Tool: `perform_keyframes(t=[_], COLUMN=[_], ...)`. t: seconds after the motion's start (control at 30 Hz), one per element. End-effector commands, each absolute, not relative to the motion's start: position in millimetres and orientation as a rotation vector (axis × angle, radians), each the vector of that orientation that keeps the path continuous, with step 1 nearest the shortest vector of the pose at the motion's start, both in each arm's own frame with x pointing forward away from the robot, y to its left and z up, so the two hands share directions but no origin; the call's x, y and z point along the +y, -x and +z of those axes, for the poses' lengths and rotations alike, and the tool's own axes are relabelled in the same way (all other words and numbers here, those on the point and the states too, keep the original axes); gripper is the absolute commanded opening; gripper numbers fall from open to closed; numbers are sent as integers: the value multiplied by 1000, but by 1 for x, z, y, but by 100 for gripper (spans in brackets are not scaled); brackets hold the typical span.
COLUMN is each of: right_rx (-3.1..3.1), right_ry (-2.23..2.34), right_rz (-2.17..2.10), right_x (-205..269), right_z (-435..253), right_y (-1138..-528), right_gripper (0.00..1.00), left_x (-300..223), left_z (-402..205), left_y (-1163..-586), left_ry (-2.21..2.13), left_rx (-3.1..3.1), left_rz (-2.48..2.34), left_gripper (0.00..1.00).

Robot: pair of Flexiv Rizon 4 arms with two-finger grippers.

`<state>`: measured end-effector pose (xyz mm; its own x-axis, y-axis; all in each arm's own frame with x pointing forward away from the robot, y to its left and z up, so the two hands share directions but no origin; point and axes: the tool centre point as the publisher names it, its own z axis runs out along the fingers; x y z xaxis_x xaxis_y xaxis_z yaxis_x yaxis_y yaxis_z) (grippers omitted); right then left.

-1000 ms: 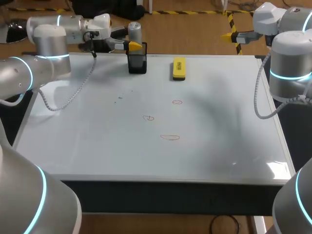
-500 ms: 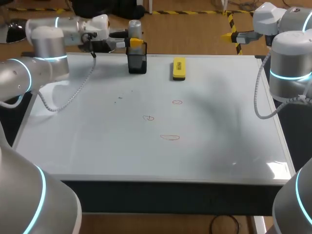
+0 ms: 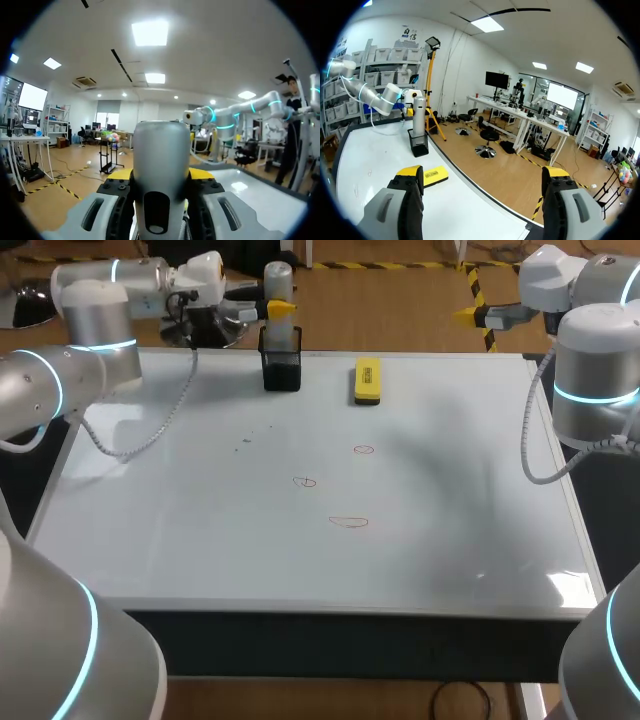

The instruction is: Pick up the inspection probe, press it on each red-marked spot on the whiteboard one by one, put down the probe, pick up the eraser, and wipe off all the red marks.

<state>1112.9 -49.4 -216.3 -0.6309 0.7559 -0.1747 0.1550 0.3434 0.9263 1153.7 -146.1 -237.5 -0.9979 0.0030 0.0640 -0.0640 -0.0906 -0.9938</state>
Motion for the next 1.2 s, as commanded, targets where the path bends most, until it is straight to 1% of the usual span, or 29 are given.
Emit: perform_keyframes(t=[0.03,0.67,0.87,1.2], right_rx=[2011,2011,2011,2011], right_ry=[-793,-793,-793,-793], right_rz=[1290,1290,1290,1290], right_x=[-50,-50,-50,-50], right_z=[-216,-216,-216,-216], right_y=[-1113,-1113,-1113,-1113], right_gripper=[100,100,100,100], left_x=[-145,-126,-106,-69], left_z=[-223,-178,-168,-172], left_y=[-1154,-1162,-1160,-1156], left_ry=[-65,-38,-51,-102], left_rx=[-2086,-2045,-2021,-2067], left_rz=[2293,2332,2386,2421], left_gripper=[0,0,0,0])
